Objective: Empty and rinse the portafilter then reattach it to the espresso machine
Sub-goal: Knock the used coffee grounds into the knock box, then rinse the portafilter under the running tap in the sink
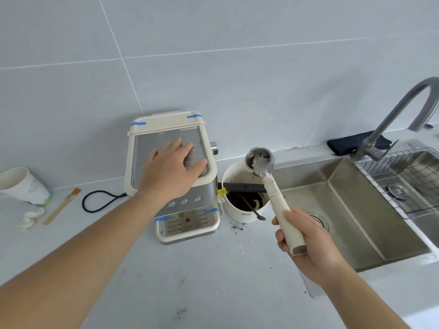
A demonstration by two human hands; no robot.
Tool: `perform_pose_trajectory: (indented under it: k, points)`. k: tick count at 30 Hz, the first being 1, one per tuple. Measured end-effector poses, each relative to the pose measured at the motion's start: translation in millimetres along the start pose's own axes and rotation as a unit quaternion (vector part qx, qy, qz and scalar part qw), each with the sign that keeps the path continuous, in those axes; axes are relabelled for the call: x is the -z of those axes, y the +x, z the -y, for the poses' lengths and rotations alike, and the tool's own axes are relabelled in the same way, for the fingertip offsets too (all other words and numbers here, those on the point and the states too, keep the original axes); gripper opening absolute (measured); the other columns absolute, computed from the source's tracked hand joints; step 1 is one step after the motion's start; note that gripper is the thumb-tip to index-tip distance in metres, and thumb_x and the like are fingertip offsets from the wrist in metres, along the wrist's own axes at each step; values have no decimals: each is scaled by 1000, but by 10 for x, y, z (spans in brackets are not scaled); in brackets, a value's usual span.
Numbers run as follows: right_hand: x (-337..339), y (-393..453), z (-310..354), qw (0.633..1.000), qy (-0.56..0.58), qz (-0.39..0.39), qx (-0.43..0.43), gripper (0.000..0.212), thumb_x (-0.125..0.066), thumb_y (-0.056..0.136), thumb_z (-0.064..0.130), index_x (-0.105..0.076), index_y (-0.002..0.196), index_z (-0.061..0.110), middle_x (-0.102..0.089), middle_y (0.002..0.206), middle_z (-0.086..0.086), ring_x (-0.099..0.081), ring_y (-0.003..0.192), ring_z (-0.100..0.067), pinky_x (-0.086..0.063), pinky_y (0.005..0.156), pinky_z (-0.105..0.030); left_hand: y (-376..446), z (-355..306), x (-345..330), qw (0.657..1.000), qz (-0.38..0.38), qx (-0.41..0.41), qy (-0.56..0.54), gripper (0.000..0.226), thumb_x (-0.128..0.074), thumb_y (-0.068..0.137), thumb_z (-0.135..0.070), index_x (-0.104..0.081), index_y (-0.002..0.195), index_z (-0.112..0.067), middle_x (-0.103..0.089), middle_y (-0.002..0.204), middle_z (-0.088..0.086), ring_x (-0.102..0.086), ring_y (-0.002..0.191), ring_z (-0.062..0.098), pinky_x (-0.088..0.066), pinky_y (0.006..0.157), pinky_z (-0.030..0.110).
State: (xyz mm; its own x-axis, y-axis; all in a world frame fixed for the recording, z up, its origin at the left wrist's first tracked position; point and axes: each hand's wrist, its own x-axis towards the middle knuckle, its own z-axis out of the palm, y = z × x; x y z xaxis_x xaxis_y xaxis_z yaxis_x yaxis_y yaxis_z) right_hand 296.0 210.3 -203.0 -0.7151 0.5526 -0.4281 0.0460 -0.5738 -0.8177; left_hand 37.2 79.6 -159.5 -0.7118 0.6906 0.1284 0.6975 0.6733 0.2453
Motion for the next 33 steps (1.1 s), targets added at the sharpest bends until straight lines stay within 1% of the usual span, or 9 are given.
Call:
perform_pose_trajectory:
  k: [6, 10, 12, 14, 18, 21, 23, 27, 33]
  points:
    - [116, -87, 55, 1000, 3, 7, 9, 21, -55, 90, 13, -61, 100, -4, -61, 77, -13, -55, 54, -20, -44, 45, -27, -15, -29, 37, 1000, 19, 3, -8, 62, -35, 91, -60, -44, 141, -24, -43, 145, -2, -39, 132, 19, -22, 113, 44]
    - [328, -58, 151, 1000, -6, 22, 11, 30, -58, 84, 17, -62, 103, -6, -62, 77, -13, -54, 56, -19, -46, 47, -27, 28, -34, 116, 996, 78, 39, -35, 60, -45, 86, -62, -49, 136, -30, -44, 147, -2, -35, 138, 18, -28, 112, 44]
    - [481, -35, 235, 999, -20, 29, 11, 29, -57, 88, 16, -62, 104, -7, -63, 78, -12, -55, 57, -19, -46, 49, -28, 35, -101, 147, 987, 81, 72, -115, 51, -50, 75, -65, -61, 111, -31, -63, 115, -6, -52, 122, 15, -44, 95, 41]
    - [628, -12, 321, 999, -31, 34, 8, 31, -58, 86, 18, -64, 103, -6, -64, 80, -13, -56, 58, -20, -46, 50, -29, 1, -240, 168, 977, 53, 92, -187, 36, -57, 75, -59, -64, 99, -33, -64, 90, -12, -62, 93, 14, -49, 80, 35]
    - [958, 17, 550, 997, -44, 68, 11, 32, -62, 78, 23, -68, 91, -5, -61, 80, -20, -56, 57, -23, -45, 48, -30, -88, -704, 198, 929, -1, 138, -342, 16, -66, 83, -45, -69, 98, -40, -68, 97, -21, -62, 89, 5, -47, 86, 27]
    - [1211, 68, 680, 992, -67, 106, 13, 30, -71, 79, 26, -71, 87, -3, -59, 79, -24, -51, 58, -27, -42, 51, -33, -182, -1103, 193, 861, -8, 174, -478, 21, -68, 85, -39, -74, 101, -28, -74, 98, -8, -68, 94, 10, -49, 88, 28]
    - [1404, 119, 758, 988, -77, 130, 10, 47, -80, 70, 40, -71, 93, 0, -61, 85, -26, -48, 63, -30, -36, 57, -37, -233, -1446, 67, 815, -5, 199, -544, 20, -65, 89, -30, -73, 101, -17, -76, 100, 3, -71, 96, 20, -52, 89, 33]
    - [1628, 166, 838, 988, -58, 145, 11, 67, -91, 52, 47, -69, 97, 2, -68, 95, -22, -57, 64, -28, -38, 60, -38, -350, -2012, -398, 803, 33, 223, -551, 15, -64, 91, -26, -75, 95, -18, -78, 93, 2, -73, 92, 19, -55, 85, 32]
    - [2012, 137, 959, 992, -21, 125, 2, 35, -70, 79, 18, -61, 105, -5, -69, 96, -23, -62, 63, -26, -45, 52, -34, -374, -2853, -963, 776, 105, 231, -577, 16, -63, 91, -25, -75, 98, -15, -76, 95, 4, -72, 89, 18, -55, 85, 31]
